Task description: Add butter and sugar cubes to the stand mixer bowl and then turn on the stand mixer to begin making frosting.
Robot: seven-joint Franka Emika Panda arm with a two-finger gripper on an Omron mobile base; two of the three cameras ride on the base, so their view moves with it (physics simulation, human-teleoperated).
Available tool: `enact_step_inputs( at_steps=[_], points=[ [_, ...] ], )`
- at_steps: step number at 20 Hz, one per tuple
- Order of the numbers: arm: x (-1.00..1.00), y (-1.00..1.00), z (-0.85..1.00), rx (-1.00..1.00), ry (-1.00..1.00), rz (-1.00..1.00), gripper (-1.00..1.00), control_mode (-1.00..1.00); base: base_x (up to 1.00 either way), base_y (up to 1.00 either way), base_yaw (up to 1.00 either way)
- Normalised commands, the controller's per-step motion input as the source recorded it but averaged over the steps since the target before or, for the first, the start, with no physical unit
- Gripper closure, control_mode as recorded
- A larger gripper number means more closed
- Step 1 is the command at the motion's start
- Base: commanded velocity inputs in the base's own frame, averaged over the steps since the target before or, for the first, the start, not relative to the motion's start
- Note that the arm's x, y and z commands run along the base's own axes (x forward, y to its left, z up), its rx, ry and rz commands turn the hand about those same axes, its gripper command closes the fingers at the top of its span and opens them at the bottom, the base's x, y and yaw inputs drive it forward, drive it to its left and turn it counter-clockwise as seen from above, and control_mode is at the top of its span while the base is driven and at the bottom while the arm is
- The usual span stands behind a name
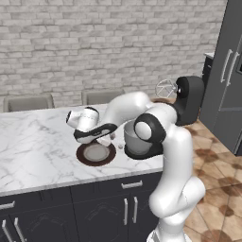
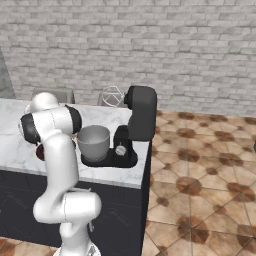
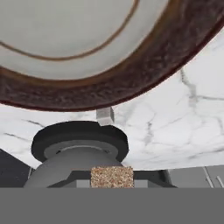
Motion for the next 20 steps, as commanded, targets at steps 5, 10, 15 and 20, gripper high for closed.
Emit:
enact_step_inputs(
  at_steps=[5,10,15,20],
  points=[
    [-0.24,0.15,1.00,0.00,-0.12,0.00,1.00,-1.00,0.00,0.00,0.00],
    [-0.29,-0.01,0.98,-0.02,-0.02,-0.03,1.00,-1.00,0.00,0.00,0.00],
    [-0.16,-0.34,0.56,-0.10,0.00,-0.11,1.00,-1.00,0.00,0.00,0.00],
    [0.00,-0.49,0.06,-0.11,0.00,-0.12,1.00,-1.00,0.00,0.00,0.00]
  ],
)
